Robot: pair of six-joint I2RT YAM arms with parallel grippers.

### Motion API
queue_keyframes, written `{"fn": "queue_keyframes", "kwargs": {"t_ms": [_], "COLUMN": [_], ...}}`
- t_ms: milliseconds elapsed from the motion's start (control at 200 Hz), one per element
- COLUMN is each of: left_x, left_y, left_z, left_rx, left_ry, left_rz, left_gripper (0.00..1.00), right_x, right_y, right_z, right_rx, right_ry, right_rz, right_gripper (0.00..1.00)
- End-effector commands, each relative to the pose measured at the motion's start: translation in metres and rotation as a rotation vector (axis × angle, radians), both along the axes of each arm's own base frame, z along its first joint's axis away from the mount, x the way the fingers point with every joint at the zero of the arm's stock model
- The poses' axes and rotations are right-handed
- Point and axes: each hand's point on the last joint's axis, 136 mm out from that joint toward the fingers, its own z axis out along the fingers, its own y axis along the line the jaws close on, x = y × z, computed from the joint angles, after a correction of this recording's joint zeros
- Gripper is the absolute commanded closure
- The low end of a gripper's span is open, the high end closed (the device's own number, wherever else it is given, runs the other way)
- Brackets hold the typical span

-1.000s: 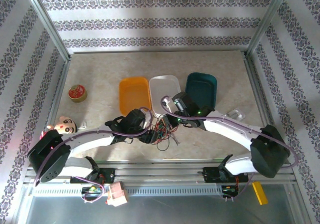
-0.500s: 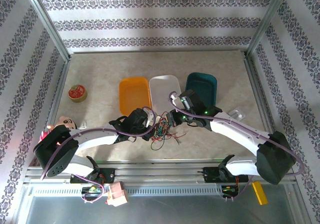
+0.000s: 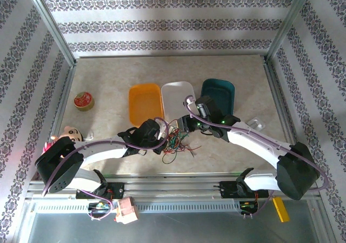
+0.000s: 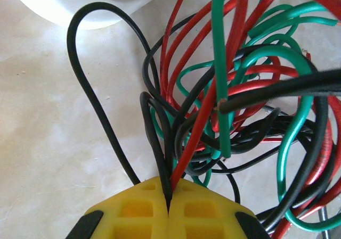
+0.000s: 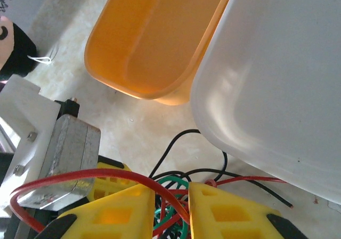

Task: Untangle the cables

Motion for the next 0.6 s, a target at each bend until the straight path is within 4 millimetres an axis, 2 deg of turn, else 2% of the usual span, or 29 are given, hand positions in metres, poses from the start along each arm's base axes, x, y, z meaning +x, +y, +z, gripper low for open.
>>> {"fn": "queue_keyframes", "kwargs": {"t_ms": [0, 45, 175, 265, 395, 595], "left_x": [-0.005, -0.005, -0.003, 0.0, 0.001, -0.001], "left_y": [-0.003, -0.004, -0.003, 0.001, 0.008, 0.015], "left_z": [0.002, 0.001, -0.001, -0.003, -0.009, -0.022], "left_rx": [0.023, 0.023, 0.028, 0.039, 0.059, 0.105], "left_ry": [-0.017, -0.017, -0.018, -0.027, -0.027, -0.002], "left_rz": [-0.029, -0.031, -0.017, 0.019, 0.052, 0.063], "left_gripper": [1.0, 1.0, 1.0, 1.0, 1.0, 1.0], "right_x": [0.011, 0.012, 0.018, 0.025, 0.04, 0.053], "right_y": [0.006, 0.009, 0.01, 0.002, -0.027, -0.092], "right_z": [0.008, 0.007, 0.008, 0.019, 0.055, 0.125], "right_rx": [0.02, 0.017, 0.008, -0.006, 0.008, 0.095], "right_ry": [-0.023, -0.022, -0.035, -0.089, -0.204, -0.359], "right_rz": [-0.017, -0.012, -0.028, -0.071, -0.197, -0.44], "right_gripper": [0.76, 0.79, 0.97, 1.0, 1.0, 1.0]}}
